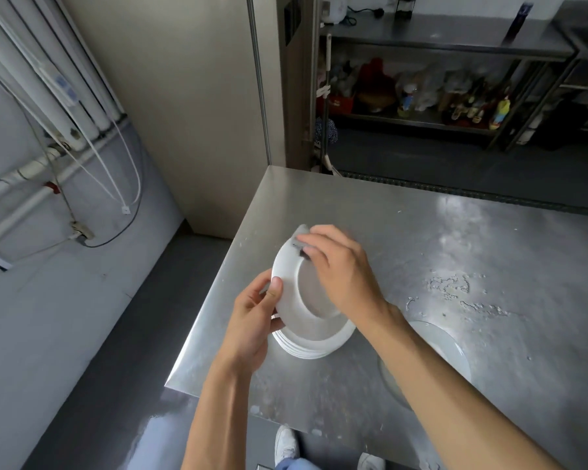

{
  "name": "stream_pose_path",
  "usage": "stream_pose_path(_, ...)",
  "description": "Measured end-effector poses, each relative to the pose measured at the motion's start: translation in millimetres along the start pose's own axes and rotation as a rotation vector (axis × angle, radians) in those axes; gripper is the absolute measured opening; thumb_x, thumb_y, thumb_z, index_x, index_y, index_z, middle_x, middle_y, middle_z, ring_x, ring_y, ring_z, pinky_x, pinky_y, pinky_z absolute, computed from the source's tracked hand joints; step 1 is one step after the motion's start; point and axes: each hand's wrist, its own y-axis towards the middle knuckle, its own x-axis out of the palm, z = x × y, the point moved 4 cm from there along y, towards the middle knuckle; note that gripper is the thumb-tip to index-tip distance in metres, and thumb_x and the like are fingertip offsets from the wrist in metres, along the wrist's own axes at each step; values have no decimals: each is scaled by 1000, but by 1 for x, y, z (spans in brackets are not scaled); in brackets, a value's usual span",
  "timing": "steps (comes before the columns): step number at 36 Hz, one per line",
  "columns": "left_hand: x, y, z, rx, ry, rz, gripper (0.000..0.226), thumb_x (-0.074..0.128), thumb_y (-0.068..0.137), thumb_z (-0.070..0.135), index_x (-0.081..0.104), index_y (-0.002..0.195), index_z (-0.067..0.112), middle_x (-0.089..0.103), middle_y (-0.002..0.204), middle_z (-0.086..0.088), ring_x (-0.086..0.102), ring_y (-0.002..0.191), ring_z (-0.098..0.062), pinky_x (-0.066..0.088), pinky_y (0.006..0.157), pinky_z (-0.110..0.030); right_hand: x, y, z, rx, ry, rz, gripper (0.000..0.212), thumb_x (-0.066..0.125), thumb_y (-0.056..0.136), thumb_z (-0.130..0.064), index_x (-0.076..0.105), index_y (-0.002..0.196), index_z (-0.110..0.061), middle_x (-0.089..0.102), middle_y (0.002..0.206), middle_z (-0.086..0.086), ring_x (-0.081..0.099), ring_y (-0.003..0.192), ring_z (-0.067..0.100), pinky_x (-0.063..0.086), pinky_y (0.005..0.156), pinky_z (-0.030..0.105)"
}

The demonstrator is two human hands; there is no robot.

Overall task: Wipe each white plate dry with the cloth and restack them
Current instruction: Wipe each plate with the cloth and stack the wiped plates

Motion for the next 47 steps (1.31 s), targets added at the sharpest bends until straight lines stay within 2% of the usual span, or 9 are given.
stream_pose_path(4, 5, 3, 3, 3, -81, 78, 31, 50, 108, 36, 72, 126, 23, 76, 119, -10, 74, 107, -24, 62, 82, -32, 21, -9, -28, -238, -10, -43, 23, 65, 91, 1, 75, 108, -11, 66, 113, 6, 60, 97, 29, 52, 87, 40)
stream_pose_path(12, -12, 4, 1, 2, -268, 144, 31, 48, 111, 23, 69, 134, 20, 75, 122, -8, 72, 108, -19, 62, 86, -30, 41, -22, -31, -270, 23, -123, 25, 65, 92, -1, 73, 111, -15, 64, 120, 0, 58, 100, 23, 54, 83, 42)
stream_pose_path(17, -20, 5, -2, -17, -282, 187, 23, 47, 113, 25, 65, 112, 11, 67, 101, -9, 62, 97, -21, 56, 82, -28, 47, -30, -29, -370, -35, -202, 19, 56, 97, -12, 69, 109, -20, 61, 121, -4, 52, 94, 19, 49, 77, 34)
stream_pose_path(21, -26, 6, -5, -30, -287, 211, 31, 47, 112, 30, 64, 92, 15, 64, 87, -6, 60, 77, -15, 58, 71, -24, 44, -40, -22, -445, -70, -215, 14, 62, 98, -9, 70, 104, -19, 61, 120, -1, 53, 94, 21, 48, 86, 34)
stream_pose_path(25, -31, 7, -5, -59, -281, 229, 36, 45, 112, 33, 68, 116, 5, 73, 105, -15, 70, 89, -21, 63, 76, -29, 32, -56, -14, -473, -115, -173, 24, 50, 106, -22, 73, 103, -17, 64, 121, 2, 57, 95, 22, 42, 92, 27)
stream_pose_path(33, -31, 8, -4, -101, -286, 270, 31, 47, 112, 32, 72, 115, 14, 73, 105, -5, 68, 88, -14, 63, 77, -26, 16, -72, 23, -237, -80, -92, 31, 69, 82, 14, 76, 104, -8, 66, 116, 11, 61, 96, 30, 55, 82, 39)
stream_pose_path(37, -29, 8, -2, -84, -255, 236, 29, 48, 111, 31, 73, 116, 17, 75, 103, -1, 70, 86, -12, 64, 79, -28, 6, -73, 32, -104, -36, -34, 31, 66, 84, 16, 75, 106, -4, 61, 116, 7, 63, 96, 27, 59, 72, 34)
stream_pose_path(43, -18, 6, -2, -71, -191, 137, 32, 51, 109, 34, 71, 127, 16, 77, 112, -6, 72, 95, -17, 61, 94, -39, -3, -52, 35, 45, -65, 28, 22, 66, 88, 12, 75, 105, 0, 64, 106, 16, 66, 92, 32, 57, 80, 40)
stream_pose_path(47, -10, 5, -5, -94, -135, 88, 36, 59, 100, 39, 71, 128, 20, 76, 111, -6, 70, 97, -20, 61, 89, -37, -9, -29, 35, 157, -69, 37, 20, 62, 94, 4, 75, 108, -4, 63, 107, 14, 64, 95, 33, 53, 85, 42)
